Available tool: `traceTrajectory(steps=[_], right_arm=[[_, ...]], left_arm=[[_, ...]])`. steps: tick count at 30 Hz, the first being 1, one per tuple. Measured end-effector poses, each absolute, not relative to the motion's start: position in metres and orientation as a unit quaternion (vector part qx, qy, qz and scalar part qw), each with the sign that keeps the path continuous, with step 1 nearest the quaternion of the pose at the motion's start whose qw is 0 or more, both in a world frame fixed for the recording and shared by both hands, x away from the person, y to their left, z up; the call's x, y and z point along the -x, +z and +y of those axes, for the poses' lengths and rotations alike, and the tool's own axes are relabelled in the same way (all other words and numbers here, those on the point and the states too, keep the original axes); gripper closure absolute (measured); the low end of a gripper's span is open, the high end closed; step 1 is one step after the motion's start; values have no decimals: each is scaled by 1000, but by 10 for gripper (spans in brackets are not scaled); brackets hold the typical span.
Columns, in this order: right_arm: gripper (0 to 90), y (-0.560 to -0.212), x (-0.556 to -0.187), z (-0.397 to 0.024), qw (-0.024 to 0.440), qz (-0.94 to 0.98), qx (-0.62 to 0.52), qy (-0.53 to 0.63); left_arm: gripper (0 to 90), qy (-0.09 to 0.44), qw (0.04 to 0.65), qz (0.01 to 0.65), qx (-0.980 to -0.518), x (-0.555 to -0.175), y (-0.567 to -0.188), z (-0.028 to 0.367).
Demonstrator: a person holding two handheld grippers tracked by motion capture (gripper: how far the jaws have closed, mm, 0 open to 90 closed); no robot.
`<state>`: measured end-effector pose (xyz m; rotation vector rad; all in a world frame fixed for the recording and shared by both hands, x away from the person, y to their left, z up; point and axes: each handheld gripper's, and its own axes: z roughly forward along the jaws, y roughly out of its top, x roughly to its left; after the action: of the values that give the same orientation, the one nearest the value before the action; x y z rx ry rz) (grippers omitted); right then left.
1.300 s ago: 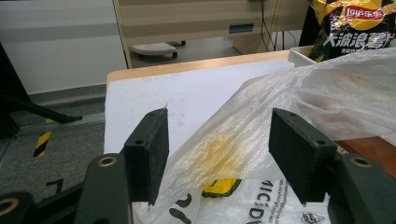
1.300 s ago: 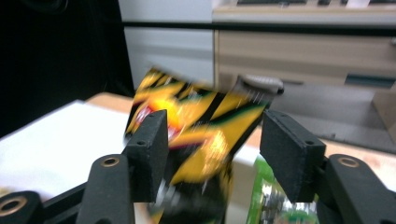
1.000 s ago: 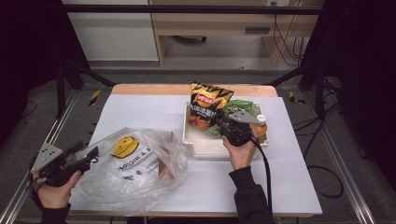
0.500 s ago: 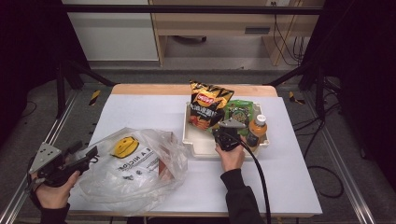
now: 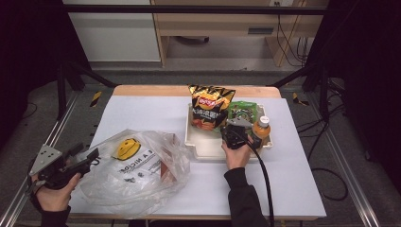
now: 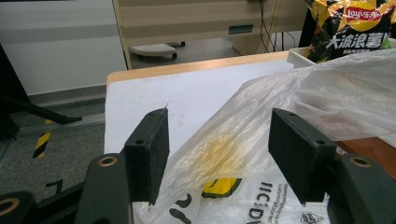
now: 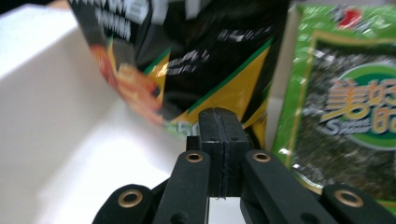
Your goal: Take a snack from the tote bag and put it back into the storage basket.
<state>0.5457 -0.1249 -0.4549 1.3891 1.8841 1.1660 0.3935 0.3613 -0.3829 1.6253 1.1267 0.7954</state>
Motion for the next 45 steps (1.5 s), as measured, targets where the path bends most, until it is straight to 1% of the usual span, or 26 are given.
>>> traceTrajectory(steps=[6,8,11,12,16,22,28,34,40,45], right_arm=[[900,-437,-539,-123,275,674,-488,483],[900,-433,-541,-123,271,668,-488,492],[900,-429,-549,-120,282,671,-484,486],[900,-429,-552,-119,292,671,-484,480],[900,-436,-564,-129,295,652,-510,477],[900,-441,-570,-135,307,650,-511,472],[900,-432,-557,-133,305,661,-485,485],[900,-416,-544,-117,290,654,-450,534],[900,-403,-555,-108,313,671,-438,510],[900,-407,-566,-117,318,666,-458,496]], left_arm=[[379,326,484,463,-667,-394,-383,361],[379,326,484,462,-668,-394,-383,360],[379,325,484,463,-668,-394,-384,361],[379,326,484,463,-667,-394,-384,361],[379,326,484,464,-667,-394,-383,362],[379,324,483,464,-668,-395,-385,361],[379,326,484,465,-666,-394,-384,362],[379,326,484,463,-668,-394,-384,360],[379,326,485,465,-665,-394,-383,363],[379,327,486,462,-666,-393,-383,362]])
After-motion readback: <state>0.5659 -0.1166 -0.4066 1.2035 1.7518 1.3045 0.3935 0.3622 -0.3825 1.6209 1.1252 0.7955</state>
